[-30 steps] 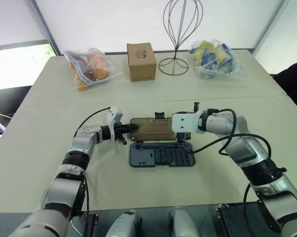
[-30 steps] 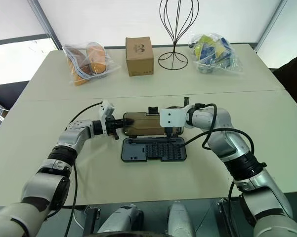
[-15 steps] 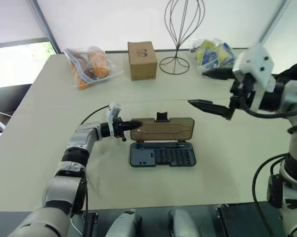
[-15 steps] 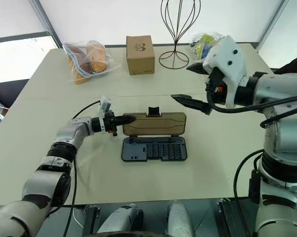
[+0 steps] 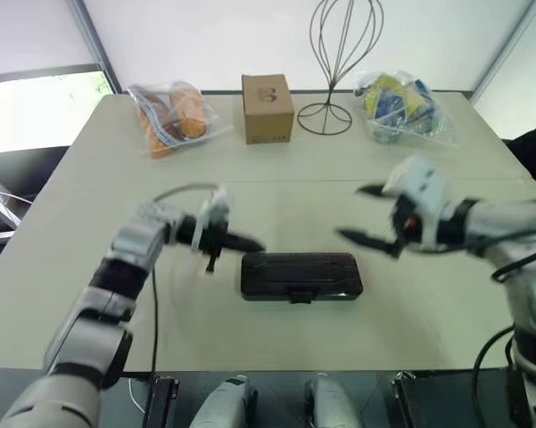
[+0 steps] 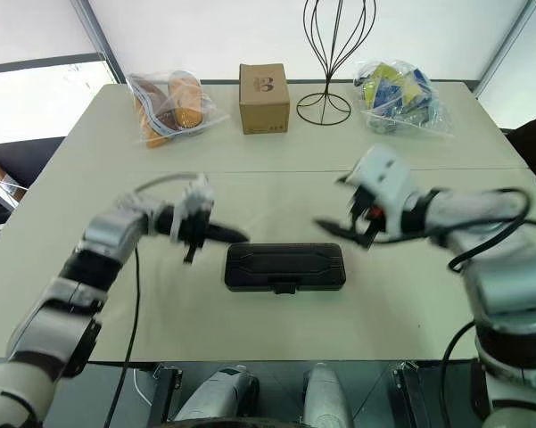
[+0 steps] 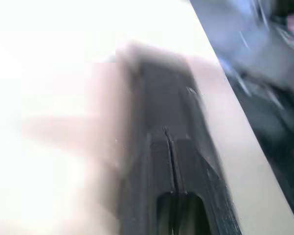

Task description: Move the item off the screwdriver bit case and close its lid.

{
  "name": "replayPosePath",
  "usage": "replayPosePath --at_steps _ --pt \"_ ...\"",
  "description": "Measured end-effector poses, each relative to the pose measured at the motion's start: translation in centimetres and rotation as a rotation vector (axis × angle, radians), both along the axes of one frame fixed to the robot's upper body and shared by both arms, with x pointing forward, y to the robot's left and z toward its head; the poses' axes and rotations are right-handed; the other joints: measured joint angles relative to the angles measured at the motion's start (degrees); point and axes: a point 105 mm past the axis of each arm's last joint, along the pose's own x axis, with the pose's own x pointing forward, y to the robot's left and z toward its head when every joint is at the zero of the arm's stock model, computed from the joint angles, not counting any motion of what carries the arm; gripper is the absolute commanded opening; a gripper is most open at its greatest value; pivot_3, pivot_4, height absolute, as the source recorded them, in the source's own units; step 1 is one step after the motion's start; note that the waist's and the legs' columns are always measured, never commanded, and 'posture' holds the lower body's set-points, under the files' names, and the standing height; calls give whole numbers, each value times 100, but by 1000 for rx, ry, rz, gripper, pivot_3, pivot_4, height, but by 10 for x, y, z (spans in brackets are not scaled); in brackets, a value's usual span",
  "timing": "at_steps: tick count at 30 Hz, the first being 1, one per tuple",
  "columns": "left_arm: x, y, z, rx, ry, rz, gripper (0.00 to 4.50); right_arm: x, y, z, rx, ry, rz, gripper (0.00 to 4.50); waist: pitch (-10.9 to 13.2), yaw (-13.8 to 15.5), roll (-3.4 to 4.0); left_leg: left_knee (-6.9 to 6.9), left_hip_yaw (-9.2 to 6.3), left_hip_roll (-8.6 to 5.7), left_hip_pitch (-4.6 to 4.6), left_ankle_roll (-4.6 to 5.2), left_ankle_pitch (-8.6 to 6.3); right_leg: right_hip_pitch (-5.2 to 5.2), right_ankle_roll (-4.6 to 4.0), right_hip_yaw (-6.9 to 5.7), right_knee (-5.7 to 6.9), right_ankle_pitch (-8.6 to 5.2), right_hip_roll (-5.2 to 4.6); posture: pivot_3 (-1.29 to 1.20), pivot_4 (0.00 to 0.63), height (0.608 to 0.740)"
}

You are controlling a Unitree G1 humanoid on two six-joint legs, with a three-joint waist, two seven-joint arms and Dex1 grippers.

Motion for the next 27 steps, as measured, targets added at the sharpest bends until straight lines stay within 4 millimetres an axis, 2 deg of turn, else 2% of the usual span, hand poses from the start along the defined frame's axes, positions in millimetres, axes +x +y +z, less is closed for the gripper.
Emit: replayPosePath --at_steps 1,2,4,7,10,11,13,15,19,24,27 --pt "5 -2 17 -55 -32 25 0 -8 6 -9 -9 26 26 4465 0 -13 0 0 8 0 4 7 -4 2 0 2 2 0 -4 0 150 740" --pt "8 -3 26 -94 -40 38 0 -15 12 -17 -17 49 53 4228 -1 -18 0 -1 8 0 11 11 -6 7 0 2 4 0 -4 0 150 740" --pt "11 -9 28 -116 -51 56 0 -30 24 -30 -20 91 112 3566 -1 -41 0 -5 11 0 20 11 -7 11 0 2 3 0 -4 0 150 740" --pt "24 -22 0 -53 -66 128 0 -50 42 -43 -1 152 197 1982 0 -27 -1 -1 13 1 23 11 -7 16 0 1 1 0 -2 0 150 740" --pt "32 -29 -34 44 -44 169 0 -57 47 -49 -2 173 216 299 0 -7 -3 1 17 0 29 11 -7 23 0 0 -1 0 -1 0 150 740" --pt "32 -32 -47 83 -33 162 0 -60 48 -54 -8 189 218 43 1 5 -3 1 17 0 28 11 -7 23 1 0 0 0 -2 0 150 740" --pt "31 -35 -64 133 -8 143 0 -65 50 -62 -22 221 226 43 2 10 -7 1 16 -1 28 12 -7 23 1 0 0 0 -2 0 150 740" --pt "29 -42 -71 169 1 111 0 -67 52 -69 -30 235 222 43 7 8 -14 2 16 -1 27 12 -7 23 1 0 0 0 -3 0 150 740" --pt "24 -59 -68 211 -30 4 0 -69 55 -78 -49 239 199 43 9 -2 -18 2 17 -1 28 12 -7 23 1 0 0 0 -3 0 150 740" --pt "15 -64 -79 301 -86 -110 0 -56 44 -90 -114 179 108 43 9 -6 -18 0 18 -1 29 12 -7 22 1 -1 1 0 -1 0 150 740" --pt "13 -65 -85 335 -97 -138 0 -47 45 -91 -92 158 64 43 8 -8 -19 2 17 0 29 12 -7 22 1 0 2 0 -1 0 150 740"
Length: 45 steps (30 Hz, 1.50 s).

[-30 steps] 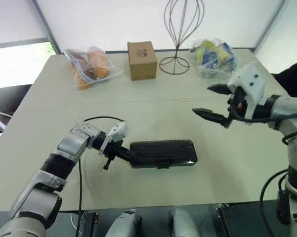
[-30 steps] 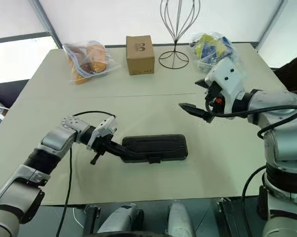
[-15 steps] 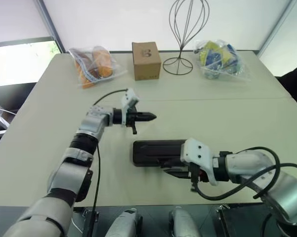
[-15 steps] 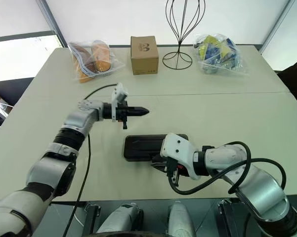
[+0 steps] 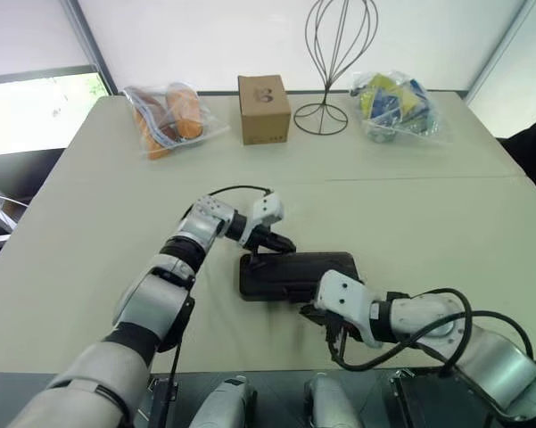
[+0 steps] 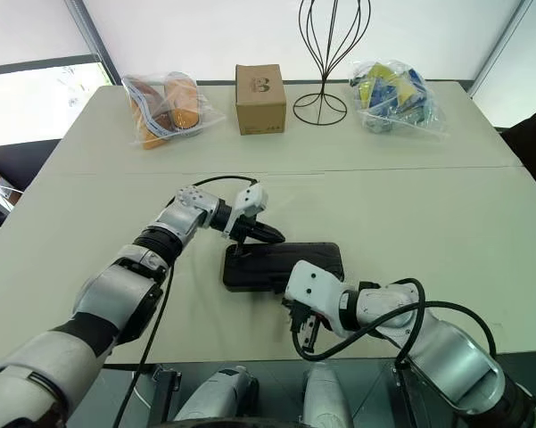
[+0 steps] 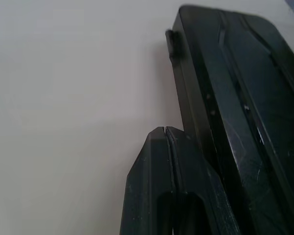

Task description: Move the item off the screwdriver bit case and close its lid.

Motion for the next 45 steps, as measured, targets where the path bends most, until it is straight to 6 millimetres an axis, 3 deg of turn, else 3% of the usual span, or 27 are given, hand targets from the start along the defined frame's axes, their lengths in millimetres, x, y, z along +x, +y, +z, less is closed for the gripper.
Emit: replayPosePath --at_steps 7,12,22,45 --pt "-5 -9 -2 52 -77 -88 0 9 11 -6 24 -13 -28 43 -4 11 -3 0 -3 -1 7 0 0 9 0 0 -1 0 1 0 150 740" --pt "-6 -12 -3 58 -116 -110 0 9 6 -21 -38 -3 -23 43 -9 27 -3 1 -12 -11 14 2 -1 22 0 -1 -1 0 2 0 150 740" --pt "-9 -14 -6 44 -139 -118 0 13 3 -27 -55 -29 20 43 -28 18 -12 -4 -15 -11 54 7 -4 59 0 -2 -5 0 3 0 150 740" --pt "-13 3 -16 48 -146 -105 0 22 5 -33 -76 -52 135 43 -115 5 -66 -36 -9 4 118 8 -6 109 1 1 -22 -1 8 0 150 740"
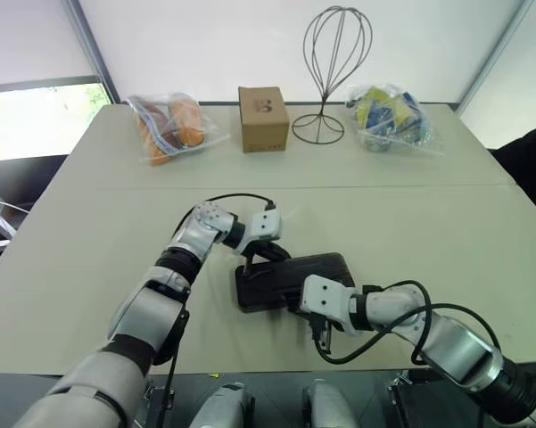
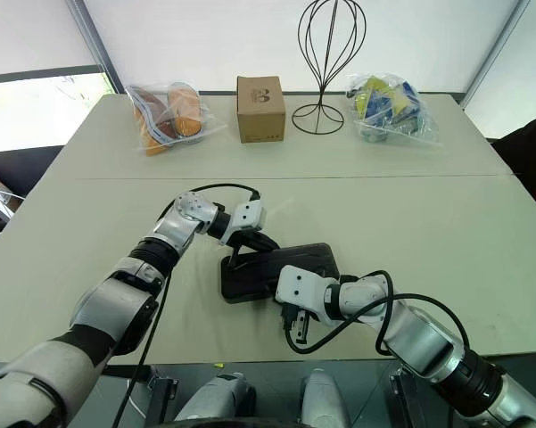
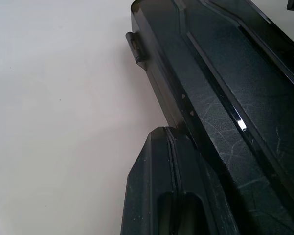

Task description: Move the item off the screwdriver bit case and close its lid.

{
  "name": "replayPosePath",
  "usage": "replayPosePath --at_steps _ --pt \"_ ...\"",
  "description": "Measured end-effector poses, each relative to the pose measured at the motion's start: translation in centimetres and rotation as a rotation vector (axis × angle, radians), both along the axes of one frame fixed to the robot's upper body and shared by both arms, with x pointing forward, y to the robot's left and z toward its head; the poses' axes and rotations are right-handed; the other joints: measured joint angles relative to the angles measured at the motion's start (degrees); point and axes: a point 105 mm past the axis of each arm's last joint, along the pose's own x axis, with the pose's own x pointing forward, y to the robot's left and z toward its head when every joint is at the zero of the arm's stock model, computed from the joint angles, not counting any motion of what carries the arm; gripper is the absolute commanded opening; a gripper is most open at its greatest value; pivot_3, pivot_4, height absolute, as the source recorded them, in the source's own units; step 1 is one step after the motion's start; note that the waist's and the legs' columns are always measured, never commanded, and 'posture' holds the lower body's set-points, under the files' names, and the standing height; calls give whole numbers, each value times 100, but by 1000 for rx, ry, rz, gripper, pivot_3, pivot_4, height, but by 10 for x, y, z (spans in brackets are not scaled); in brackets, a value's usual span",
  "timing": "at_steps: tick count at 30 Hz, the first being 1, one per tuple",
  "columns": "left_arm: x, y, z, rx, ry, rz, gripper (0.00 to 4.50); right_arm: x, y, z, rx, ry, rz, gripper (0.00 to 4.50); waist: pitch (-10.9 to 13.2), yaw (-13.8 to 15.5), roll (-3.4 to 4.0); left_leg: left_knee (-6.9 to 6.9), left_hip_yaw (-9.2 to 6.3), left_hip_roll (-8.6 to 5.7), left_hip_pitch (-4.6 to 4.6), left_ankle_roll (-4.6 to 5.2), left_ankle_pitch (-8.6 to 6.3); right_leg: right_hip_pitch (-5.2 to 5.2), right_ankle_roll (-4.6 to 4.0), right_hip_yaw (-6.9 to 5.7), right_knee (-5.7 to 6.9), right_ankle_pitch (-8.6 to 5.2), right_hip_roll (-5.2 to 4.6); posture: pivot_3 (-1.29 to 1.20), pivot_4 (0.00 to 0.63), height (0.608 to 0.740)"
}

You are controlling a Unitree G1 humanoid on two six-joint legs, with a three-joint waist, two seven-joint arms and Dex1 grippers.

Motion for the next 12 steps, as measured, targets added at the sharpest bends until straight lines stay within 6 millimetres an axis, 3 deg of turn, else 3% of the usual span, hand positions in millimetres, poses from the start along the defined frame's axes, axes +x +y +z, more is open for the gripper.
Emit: replayPosePath --at_steps 6,9,12 --pt "12 -26 7 -67 -77 70 0 -1 -16 9 25 76 -163 43 -6 258 23 33 -20 -12 2 5 -2 58 0 -2 -53 0 5 0 150 740" --pt "27 -18 13 -123 -64 201 0 -4 -21 38 121 66 -243 43 4 292 20 35 -18 -14 -8 7 -3 44 1 8 -50 0 1 0 150 740" --pt "43 3 20 -198 -16 350 0 -9 -23 73 298 56 -283 43 16 253 10 17 -18 -1 -20 6 -3 19 1 7 -44 1 6 0 150 740"
